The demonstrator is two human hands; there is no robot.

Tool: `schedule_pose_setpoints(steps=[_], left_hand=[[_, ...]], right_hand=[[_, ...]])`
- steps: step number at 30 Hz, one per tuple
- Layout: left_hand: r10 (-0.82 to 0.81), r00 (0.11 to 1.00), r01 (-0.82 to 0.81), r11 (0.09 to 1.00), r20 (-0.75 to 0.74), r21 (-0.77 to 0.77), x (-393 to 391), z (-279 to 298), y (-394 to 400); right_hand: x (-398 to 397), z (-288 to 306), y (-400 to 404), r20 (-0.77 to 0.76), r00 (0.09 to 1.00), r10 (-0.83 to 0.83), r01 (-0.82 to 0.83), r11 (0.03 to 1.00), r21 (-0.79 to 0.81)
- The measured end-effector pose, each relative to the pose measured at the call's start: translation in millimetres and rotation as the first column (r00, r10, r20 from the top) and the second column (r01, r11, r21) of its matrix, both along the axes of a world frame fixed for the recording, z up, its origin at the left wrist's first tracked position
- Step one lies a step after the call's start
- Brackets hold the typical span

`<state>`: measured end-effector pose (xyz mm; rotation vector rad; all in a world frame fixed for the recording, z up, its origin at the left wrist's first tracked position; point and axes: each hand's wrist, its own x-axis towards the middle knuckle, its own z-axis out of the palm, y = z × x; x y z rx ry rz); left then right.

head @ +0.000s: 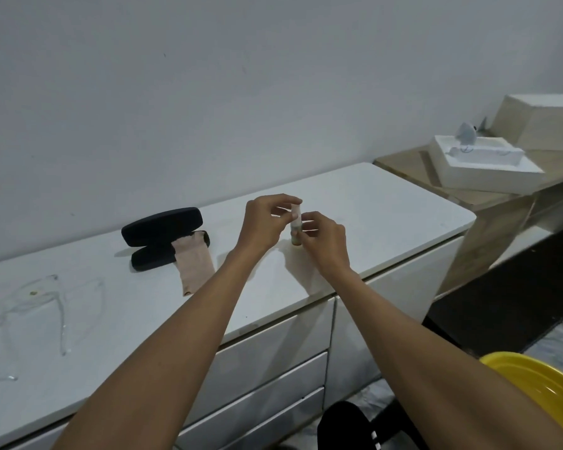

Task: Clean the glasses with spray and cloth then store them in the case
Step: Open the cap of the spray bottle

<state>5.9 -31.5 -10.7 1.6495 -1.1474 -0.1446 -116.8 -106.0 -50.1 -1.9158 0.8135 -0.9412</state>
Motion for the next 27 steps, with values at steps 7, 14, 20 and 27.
schedule_pose_setpoints(steps=[7, 14, 20, 27], left_hand=[[-0.004, 0.995, 0.0, 0.999, -0.096, -0.045, 2, -3, -4], [0.019, 0.985, -0.041, 0.991, -0.17, -0.13, -3, 6, -8], [0.058, 0.985, -0.077, 0.991, -0.163, -0.111, 0, 10, -3], [0.053, 0.983, -0.045, 0.998, -0.177, 0.046, -10, -32, 13]], right_hand=[[1, -4, -2, 0.021, 1.0, -0.012, 0.012, 1.0, 0.007], [-2, -5, -4, 0.001, 1.0, -0.015, 0.015, 1.0, -0.013], [-6, -4, -8, -0.012, 0.998, -0.054, 0.054, 0.998, -0.023], [-11, -7, -8, 0.034, 0.998, -0.057, 0.058, 0.997, -0.044]])
